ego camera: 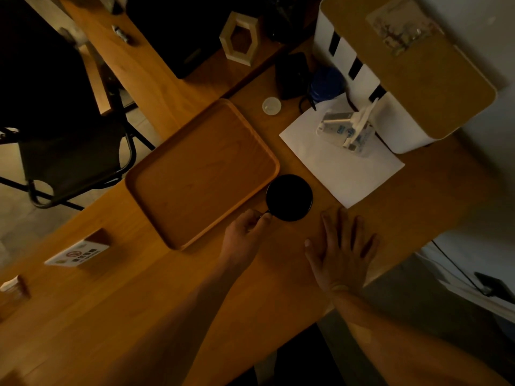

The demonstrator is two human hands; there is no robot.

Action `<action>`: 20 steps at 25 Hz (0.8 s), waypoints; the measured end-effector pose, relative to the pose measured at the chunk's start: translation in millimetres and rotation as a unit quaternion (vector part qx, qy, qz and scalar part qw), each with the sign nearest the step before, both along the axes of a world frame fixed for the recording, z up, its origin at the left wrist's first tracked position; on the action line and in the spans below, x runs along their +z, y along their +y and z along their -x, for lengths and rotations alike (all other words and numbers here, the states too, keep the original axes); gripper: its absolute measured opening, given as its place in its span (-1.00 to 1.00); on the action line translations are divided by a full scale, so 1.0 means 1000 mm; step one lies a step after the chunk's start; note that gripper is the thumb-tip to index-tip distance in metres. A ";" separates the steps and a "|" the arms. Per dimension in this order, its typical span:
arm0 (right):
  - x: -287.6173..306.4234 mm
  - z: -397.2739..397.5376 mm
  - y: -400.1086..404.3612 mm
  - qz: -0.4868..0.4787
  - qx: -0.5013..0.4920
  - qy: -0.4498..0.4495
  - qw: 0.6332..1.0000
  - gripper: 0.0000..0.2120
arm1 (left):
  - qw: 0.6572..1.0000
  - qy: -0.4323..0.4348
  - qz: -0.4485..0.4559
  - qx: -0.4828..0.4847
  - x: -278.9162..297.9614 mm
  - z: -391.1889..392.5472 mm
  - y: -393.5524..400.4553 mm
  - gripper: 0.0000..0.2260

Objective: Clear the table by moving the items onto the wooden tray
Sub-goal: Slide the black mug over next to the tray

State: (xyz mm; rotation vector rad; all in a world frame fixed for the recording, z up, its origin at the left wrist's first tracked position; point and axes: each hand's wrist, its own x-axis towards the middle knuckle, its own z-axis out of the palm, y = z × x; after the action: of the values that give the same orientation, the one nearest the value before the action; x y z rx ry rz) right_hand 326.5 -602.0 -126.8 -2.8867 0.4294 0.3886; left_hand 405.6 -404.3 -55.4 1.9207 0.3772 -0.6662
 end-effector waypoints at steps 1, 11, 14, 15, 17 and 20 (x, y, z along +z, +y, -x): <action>0.000 0.000 0.000 0.001 0.000 -0.001 1.000 -0.25 | 1.000 -0.007 -0.004 -0.002 0.000 0.002 -0.001 -0.79; 0.008 -0.001 0.004 0.023 0.038 0.019 0.999 -0.27 | 0.997 0.028 0.008 0.064 0.006 0.036 0.026 -0.73; 0.023 -0.007 0.018 0.024 0.030 0.089 0.995 -0.28 | 0.995 0.019 -0.064 0.073 0.005 0.062 0.054 -0.75; 0.030 -0.009 0.025 0.028 0.030 0.113 0.993 -0.26 | 0.994 0.027 -0.075 0.079 0.005 0.070 0.064 -0.76; 0.042 -0.009 0.042 0.037 0.047 0.152 0.987 -0.22 | 0.992 0.054 -0.095 0.065 0.004 0.088 0.086 -0.77; 0.058 -0.001 0.070 0.011 0.085 0.203 0.976 -0.25 | 0.986 0.116 -0.111 0.035 0.005 0.113 0.118 -0.75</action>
State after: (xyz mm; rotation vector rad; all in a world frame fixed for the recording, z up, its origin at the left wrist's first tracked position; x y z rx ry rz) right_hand 327.3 -531.7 -68.6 -2.8677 0.2455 1.0160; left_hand 292.9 -286.0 -50.3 2.0331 0.6871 -0.8332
